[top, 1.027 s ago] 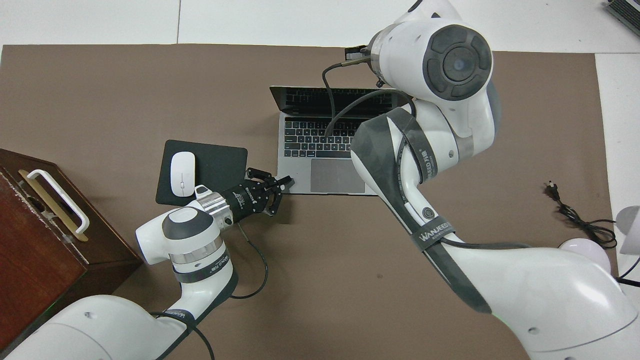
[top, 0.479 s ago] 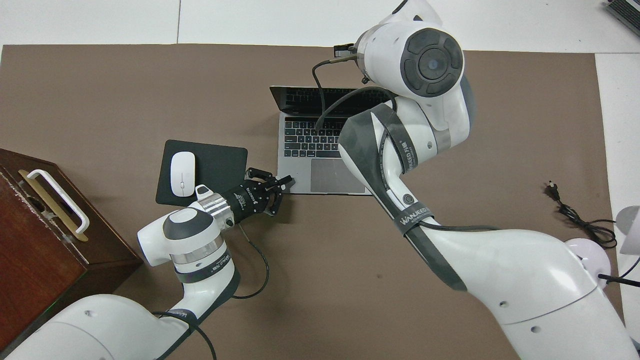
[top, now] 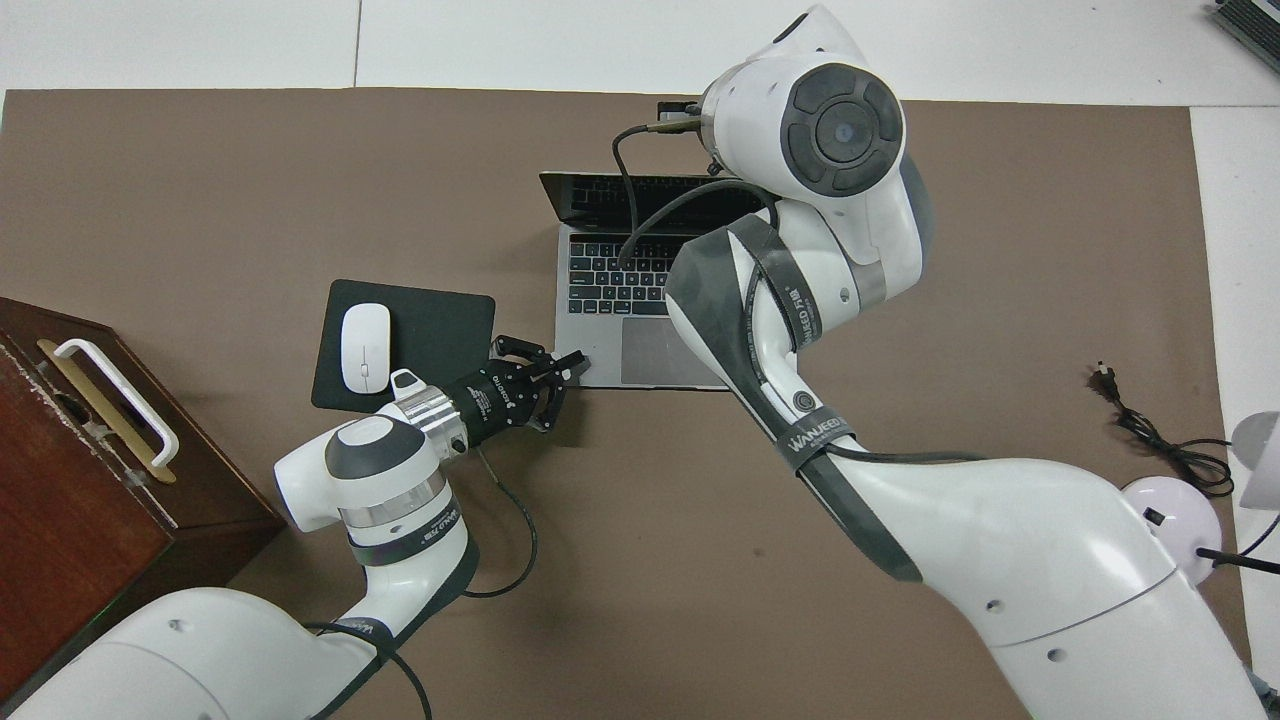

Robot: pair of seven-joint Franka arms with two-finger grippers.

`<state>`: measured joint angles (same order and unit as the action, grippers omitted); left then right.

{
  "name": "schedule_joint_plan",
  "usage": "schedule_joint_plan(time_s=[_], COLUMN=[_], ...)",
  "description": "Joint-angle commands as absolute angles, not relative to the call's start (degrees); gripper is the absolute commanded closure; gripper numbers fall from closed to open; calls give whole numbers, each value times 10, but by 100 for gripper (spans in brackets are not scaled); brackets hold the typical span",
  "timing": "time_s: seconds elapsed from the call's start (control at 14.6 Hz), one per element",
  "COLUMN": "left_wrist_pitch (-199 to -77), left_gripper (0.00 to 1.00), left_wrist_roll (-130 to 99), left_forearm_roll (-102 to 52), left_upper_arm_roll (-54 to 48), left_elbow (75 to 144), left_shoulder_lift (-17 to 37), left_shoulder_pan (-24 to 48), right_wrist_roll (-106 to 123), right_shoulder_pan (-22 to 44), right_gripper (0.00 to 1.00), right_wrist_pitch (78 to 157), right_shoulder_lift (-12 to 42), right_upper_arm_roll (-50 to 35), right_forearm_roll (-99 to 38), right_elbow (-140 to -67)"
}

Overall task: Close laptop with both arms
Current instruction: 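Push the laptop lid top edge down toward the keyboard with the right gripper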

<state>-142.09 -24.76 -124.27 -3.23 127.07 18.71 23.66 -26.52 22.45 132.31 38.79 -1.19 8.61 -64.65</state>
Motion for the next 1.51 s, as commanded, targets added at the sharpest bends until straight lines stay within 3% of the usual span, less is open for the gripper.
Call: schedule_joint_plan(time_s=[0.0, 1.44], left_wrist_pitch=[-1419, -1419], left_gripper=[100, 100], left_wrist_roll=[-228, -229], left_forearm_roll=[-1257, -1259], left_upper_arm_roll=[-31, -31], left_elbow=[1262, 1261], left_shoulder_lift=[214, 213], left_shoulder_pan=[236, 229], right_wrist_roll=[-272, -270], right_shoulder_pan=[222, 222], right_gripper=[100, 100], right_wrist_pitch=[1309, 1180], right_shoulder_lift=[388, 377], right_upper_arm_roll=[-20, -37], right_forearm_roll=[68, 43], right_elbow=[-657, -677])
